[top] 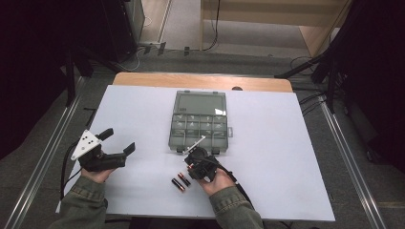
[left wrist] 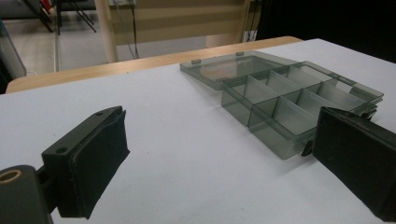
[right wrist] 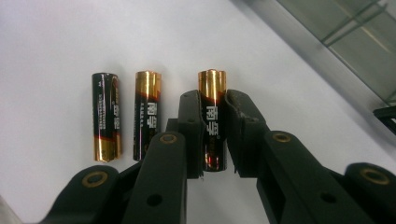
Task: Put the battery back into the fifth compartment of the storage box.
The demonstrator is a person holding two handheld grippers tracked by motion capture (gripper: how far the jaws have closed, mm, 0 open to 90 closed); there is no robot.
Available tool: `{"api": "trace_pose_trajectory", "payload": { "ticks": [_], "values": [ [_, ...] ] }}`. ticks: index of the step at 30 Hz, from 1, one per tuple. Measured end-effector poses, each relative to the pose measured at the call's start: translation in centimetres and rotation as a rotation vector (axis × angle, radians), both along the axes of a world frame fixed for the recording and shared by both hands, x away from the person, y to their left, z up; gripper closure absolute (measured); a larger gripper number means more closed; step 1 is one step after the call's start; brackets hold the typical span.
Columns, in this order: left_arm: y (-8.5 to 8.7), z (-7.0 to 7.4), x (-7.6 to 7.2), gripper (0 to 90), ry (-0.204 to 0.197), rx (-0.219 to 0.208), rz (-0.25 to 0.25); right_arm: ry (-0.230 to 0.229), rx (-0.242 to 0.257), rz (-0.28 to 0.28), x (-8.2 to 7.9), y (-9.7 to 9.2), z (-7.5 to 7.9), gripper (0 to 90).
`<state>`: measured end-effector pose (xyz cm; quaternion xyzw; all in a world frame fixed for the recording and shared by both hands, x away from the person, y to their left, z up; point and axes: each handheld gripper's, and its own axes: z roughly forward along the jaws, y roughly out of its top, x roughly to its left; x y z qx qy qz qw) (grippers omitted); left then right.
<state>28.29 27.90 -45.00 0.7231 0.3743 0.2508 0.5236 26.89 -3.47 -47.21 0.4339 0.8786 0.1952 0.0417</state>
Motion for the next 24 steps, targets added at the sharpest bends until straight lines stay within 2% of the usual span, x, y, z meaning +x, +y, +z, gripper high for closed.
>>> {"api": "trace_pose_trajectory", "payload": {
  "ticks": [5,8,11,14,15,16,20,22,24],
  "values": [
    [0.0,0.0,0.0,3.6,-0.001,0.0,-0.002,-0.018,0.036,-0.034,0.4,-0.4,0.6,77.9],
    [0.0,0.0,0.0,3.6,-0.002,-0.001,0.001,-0.046,0.066,-0.074,0.9,-0.5,1.4,77.9],
    [0.0,0.0,0.0,3.6,-0.003,-0.001,0.002,-0.048,0.085,-0.089,1.3,-0.5,1.8,77.8],
    [0.0,0.0,0.0,3.6,-0.001,-0.001,0.001,-0.06,0.139,-0.13,2.1,-0.4,2.6,77.8],
    [0.0,0.0,0.0,3.6,-0.001,0.0,0.001,-0.06,0.139,-0.13,2.1,-0.4,2.6,77.8],
    [0.0,0.0,0.0,3.6,-0.002,-0.002,0.002,-0.077,0.17,-0.167,2.5,-0.5,2.9,77.8],
    [0.0,0.0,0.1,3.6,-0.002,-0.001,0.002,-0.089,0.209,-0.215,3.0,-0.4,3.2,77.8],
    [0.0,0.0,0.1,3.6,-0.002,-0.001,0.003,-0.083,0.249,-0.251,3.6,-0.3,3.5,77.8],
    [0.0,0.0,0.1,3.6,-0.002,-0.003,0.003,-0.076,0.259,-0.263,4.1,-0.1,3.6,77.8]
  ]
}}
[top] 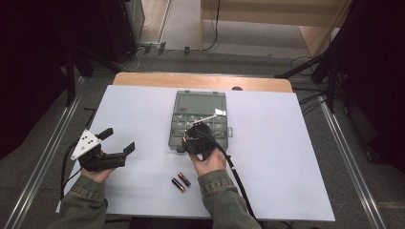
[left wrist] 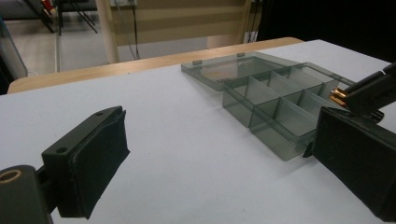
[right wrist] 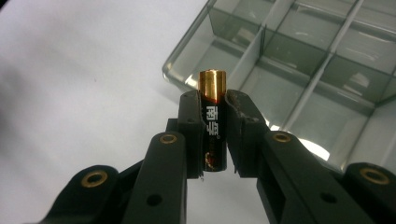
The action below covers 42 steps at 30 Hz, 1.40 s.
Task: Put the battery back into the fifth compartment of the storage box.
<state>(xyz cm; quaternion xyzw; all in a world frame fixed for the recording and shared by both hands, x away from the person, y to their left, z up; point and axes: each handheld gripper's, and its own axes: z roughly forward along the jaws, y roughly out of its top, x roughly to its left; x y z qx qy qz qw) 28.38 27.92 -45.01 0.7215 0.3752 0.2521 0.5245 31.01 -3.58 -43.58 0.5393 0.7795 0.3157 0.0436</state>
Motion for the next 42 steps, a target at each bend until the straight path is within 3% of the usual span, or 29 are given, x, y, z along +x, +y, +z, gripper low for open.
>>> {"api": "trace_pose_trajectory", "payload": {
  "ticks": [8,9,10,11,13,19,28,37,39,42],
  "values": [
    [0.0,0.0,0.0,3.7,0.002,-0.001,-0.004,0.021,0.022,-0.057,1.4,0.9,-0.4,77.8],
    [0.0,0.0,0.0,3.6,0.003,-0.001,-0.004,0.034,0.053,-0.073,1.8,1.0,-0.5,77.8],
    [0.0,0.0,0.0,3.6,0.003,0.001,-0.006,0.034,0.053,-0.073,1.8,1.0,-0.5,77.8],
    [0.0,0.0,0.0,3.7,0.004,-0.002,-0.006,0.038,0.102,-0.098,2.2,0.9,-0.6,77.8],
    [0.0,0.0,0.0,3.6,0.003,-0.003,-0.006,0.038,0.154,-0.133,2.6,0.7,-0.6,77.8],
    [0.1,0.0,-0.1,3.6,0.003,-0.009,-0.01,0.091,0.236,-0.178,3.7,0.9,-1.5,77.8],
    [0.0,0.0,0.0,3.7,0.004,-0.009,-0.012,0.1,0.299,-0.211,4.5,1.3,-2.0,77.8],
    [0.0,0.0,-0.1,3.6,0.005,-0.006,-0.012,0.125,0.309,-0.21,4.7,1.8,-2.4,77.1],
    [0.0,0.0,-0.1,3.6,0.006,-0.006,-0.011,0.15,0.328,-0.211,4.8,1.8,-2.7,68.1],
    [0.0,0.0,0.0,3.6,0.005,-0.008,-0.011,0.134,0.324,-0.221,4.7,1.7,-2.4,62.6]
  ]
}}
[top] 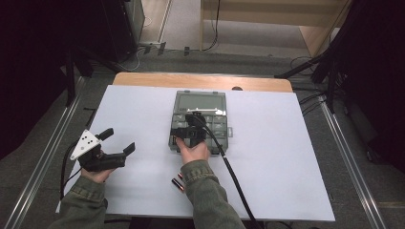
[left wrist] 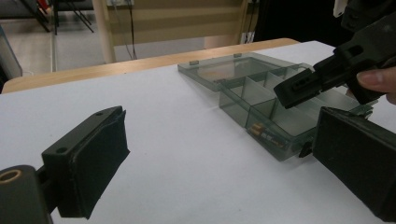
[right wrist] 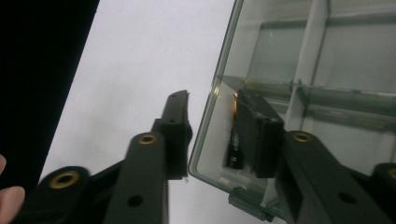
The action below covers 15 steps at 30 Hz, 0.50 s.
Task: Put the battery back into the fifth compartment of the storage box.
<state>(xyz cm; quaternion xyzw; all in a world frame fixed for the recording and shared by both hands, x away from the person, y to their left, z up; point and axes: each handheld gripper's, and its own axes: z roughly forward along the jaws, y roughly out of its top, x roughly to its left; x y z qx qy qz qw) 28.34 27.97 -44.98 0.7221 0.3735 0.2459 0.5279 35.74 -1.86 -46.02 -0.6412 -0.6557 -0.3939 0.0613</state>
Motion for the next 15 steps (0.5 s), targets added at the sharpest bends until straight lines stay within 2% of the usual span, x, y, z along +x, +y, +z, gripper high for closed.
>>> {"api": "trace_pose_trajectory", "payload": {
  "ticks": [3,4,5,7,11,12,13,15],
  "values": [
    [0.0,0.0,0.0,3.7,0.001,0.002,0.0,-0.028,0.003,0.006,-0.2,-0.3,0.5,49.8],
    [0.0,0.0,0.0,3.6,0.001,0.002,0.0,-0.051,-0.008,0.022,-0.4,-0.4,0.8,37.8],
    [0.0,0.0,0.0,3.6,0.0,0.001,0.0,-0.051,-0.008,0.022,-0.4,-0.4,0.8,37.8],
    [0.0,0.0,0.0,3.7,0.001,0.002,0.0,-0.079,-0.031,0.052,-0.6,-0.8,1.0,27.5],
    [0.0,0.0,0.0,3.6,0.0,0.001,0.0,-0.103,-0.07,0.078,-0.8,-1.0,1.3,19.3],
    [0.0,0.0,0.0,3.6,0.001,0.002,-0.002,-0.11,-0.103,0.104,-1.0,-1.2,1.5,17.2],
    [0.0,0.0,0.0,3.7,0.001,0.002,-0.002,-0.11,-0.103,0.104,-1.0,-1.2,1.5,17.2],
    [-0.1,0.0,0.0,3.7,0.002,0.001,-0.003,-0.104,-0.149,0.113,-1.1,-1.3,1.5,13.8]
  ]
}}
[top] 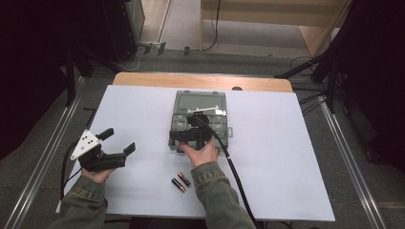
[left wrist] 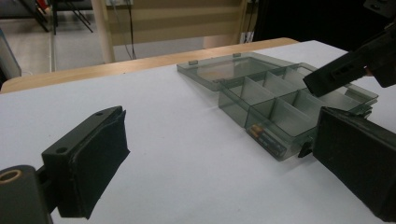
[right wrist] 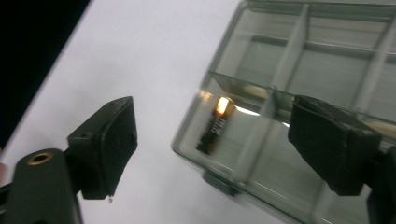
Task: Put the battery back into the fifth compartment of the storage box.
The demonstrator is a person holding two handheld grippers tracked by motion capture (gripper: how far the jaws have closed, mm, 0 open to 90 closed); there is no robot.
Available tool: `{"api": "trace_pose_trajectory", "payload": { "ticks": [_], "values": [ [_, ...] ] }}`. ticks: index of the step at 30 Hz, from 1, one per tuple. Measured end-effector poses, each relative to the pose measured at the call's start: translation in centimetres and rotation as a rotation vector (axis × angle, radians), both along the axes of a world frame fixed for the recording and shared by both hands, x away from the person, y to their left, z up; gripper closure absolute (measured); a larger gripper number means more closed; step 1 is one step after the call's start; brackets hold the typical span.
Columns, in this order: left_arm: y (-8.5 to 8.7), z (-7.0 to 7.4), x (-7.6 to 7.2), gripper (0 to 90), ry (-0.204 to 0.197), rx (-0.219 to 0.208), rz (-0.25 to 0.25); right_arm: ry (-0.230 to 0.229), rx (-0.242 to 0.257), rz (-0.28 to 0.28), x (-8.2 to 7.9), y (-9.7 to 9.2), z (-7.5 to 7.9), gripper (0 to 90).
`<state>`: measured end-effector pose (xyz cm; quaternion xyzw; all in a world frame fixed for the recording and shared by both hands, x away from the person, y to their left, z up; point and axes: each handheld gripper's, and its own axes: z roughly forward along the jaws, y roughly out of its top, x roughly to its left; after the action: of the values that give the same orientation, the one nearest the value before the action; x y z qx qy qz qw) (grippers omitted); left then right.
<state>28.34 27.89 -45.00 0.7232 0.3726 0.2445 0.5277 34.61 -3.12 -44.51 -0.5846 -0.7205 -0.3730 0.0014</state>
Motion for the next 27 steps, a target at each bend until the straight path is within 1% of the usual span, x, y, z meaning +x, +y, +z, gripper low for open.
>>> {"api": "trace_pose_trajectory", "payload": {
  "ticks": [3,5,6,7,8,9,10,11,14,15,19,21,25,27],
  "values": [
    [0.0,0.0,0.0,3.6,-0.001,0.001,0.001,0.004,-0.064,0.014,-0.2,-0.3,0.0,13.6],
    [0.0,0.0,0.0,3.6,0.0,0.001,0.001,0.006,-0.087,0.018,-0.4,-0.5,0.0,12.6],
    [0.0,0.0,0.0,3.6,0.0,0.0,0.001,0.018,-0.105,0.027,-0.5,-0.8,0.0,5.3],
    [0.0,0.0,0.0,3.6,0.001,0.001,0.0,0.018,-0.105,0.027,-0.5,-0.8,0.0,5.3],
    [0.0,0.0,0.0,3.7,0.001,0.001,0.0,0.039,-0.135,0.056,-0.7,-1.0,0.0,0.0],
    [0.0,0.0,0.0,3.6,0.0,0.001,0.001,0.04,-0.155,0.061,-0.9,-1.1,0.0,0.0],
    [0.0,0.0,0.0,3.6,0.0,0.001,0.0,0.04,-0.155,0.061,-0.9,-1.1,0.0,0.0],
    [0.0,0.0,0.0,3.7,0.0,0.001,0.001,0.044,-0.177,0.057,-1.1,-1.2,0.0,0.0],
    [0.0,0.0,0.0,3.7,0.0,0.001,0.001,0.037,-0.183,0.074,-1.7,-1.5,0.2,0.0],
    [0.0,0.0,0.0,3.7,0.001,0.001,0.001,0.029,-0.188,0.082,-2.0,-1.6,0.3,0.0],
    [-0.1,0.0,0.0,3.7,0.001,0.002,0.001,0.019,-0.195,0.12,-2.8,-1.8,0.6,0.0],
    [-0.1,0.0,0.0,3.7,0.002,0.002,0.001,0.021,-0.214,0.136,-3.2,-1.8,0.7,0.0],
    [-0.1,0.0,0.0,3.7,0.001,0.007,0.0,0.03,-0.279,0.17,-3.9,-1.7,0.5,0.0],
    [-0.1,0.0,0.0,3.7,-0.002,0.005,0.006,0.034,-0.286,0.192,-4.3,-1.6,0.4,0.0]
  ]
}}
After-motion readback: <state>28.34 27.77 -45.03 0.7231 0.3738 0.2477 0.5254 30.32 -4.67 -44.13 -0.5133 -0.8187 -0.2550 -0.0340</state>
